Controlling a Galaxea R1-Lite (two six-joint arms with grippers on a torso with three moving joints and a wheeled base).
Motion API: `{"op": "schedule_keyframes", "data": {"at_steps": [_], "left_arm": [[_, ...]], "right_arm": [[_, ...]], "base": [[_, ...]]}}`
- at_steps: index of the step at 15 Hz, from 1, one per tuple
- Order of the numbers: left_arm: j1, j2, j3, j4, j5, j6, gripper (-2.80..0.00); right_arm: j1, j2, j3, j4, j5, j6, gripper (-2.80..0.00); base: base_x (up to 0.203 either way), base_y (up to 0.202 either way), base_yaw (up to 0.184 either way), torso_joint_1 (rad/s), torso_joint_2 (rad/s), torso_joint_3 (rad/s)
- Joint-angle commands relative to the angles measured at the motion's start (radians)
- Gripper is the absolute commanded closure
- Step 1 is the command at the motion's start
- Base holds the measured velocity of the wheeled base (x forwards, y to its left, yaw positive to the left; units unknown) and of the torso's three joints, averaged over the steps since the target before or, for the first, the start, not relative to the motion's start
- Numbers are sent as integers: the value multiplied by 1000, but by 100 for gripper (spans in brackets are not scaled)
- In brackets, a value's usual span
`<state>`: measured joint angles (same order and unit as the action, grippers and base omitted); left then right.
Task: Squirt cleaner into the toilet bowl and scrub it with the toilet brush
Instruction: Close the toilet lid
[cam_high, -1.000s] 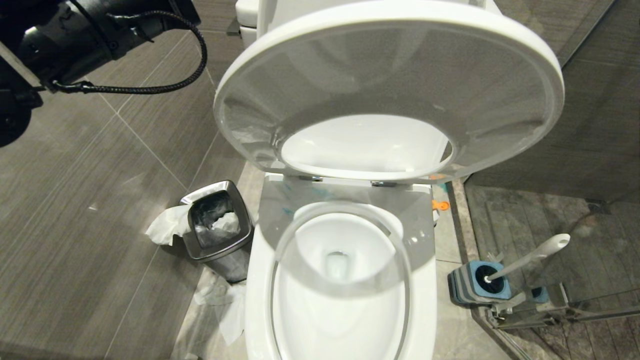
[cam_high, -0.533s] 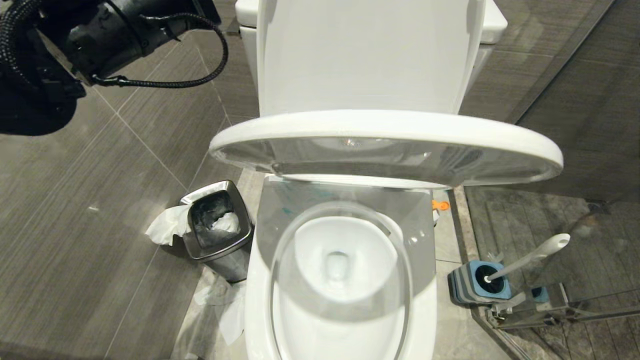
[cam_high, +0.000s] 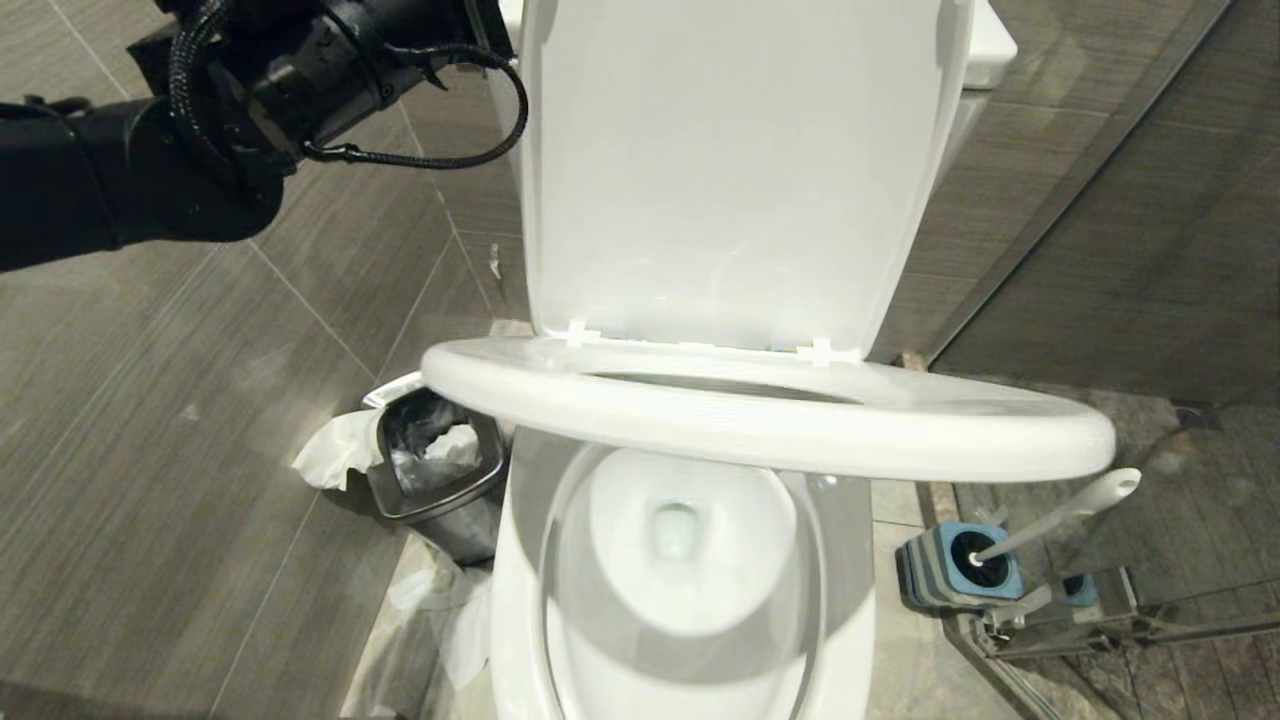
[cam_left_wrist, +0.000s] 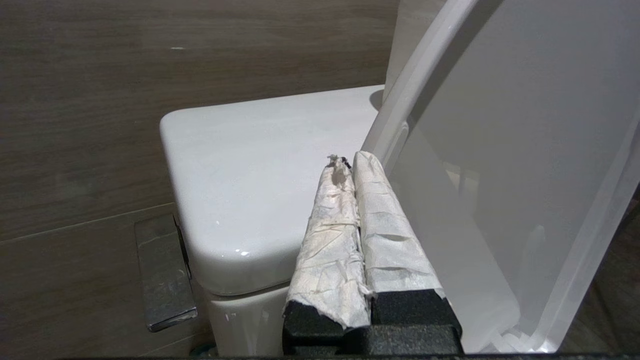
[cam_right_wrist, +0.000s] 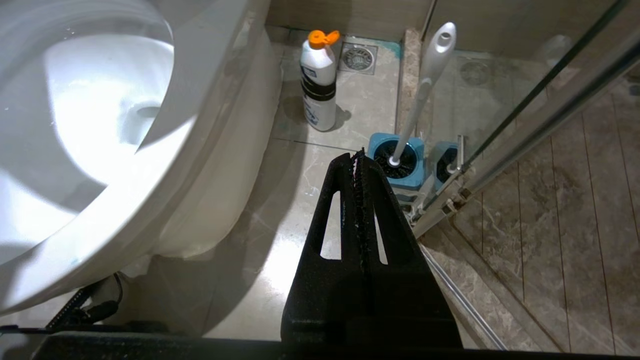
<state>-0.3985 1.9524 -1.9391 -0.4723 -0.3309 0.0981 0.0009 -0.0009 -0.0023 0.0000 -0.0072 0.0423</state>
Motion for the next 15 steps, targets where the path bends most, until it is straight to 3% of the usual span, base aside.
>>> {"op": "schedule_keyframes", "data": {"at_steps": [1,4,7,10,13,15], "left_arm": [[-12,40,-1,4,-4,18,0],[-13,63,-3,0,9,43,0],[2,59,-9,-33,109,23,0],[33,52,-9,-61,134,17,0],[44,53,-7,-58,106,-28,0],[44,47,-6,-58,13,-72,0]], "right_arm": [[1,1,1,0,0,1,0],[1,1,0,0,0,1,0],[1,1,-1,0,0,1,0],[1,1,-1,0,0,1,0],[1,1,-1,0,0,1,0],[1,1,-1,0,0,1,0]], "base": [[0,0,0,0,0,0],[0,0,0,0,0,0],[0,0,0,0,0,0],[0,0,0,0,0,0],[0,0,0,0,0,0],[0,0,0,0,0,0]]}}
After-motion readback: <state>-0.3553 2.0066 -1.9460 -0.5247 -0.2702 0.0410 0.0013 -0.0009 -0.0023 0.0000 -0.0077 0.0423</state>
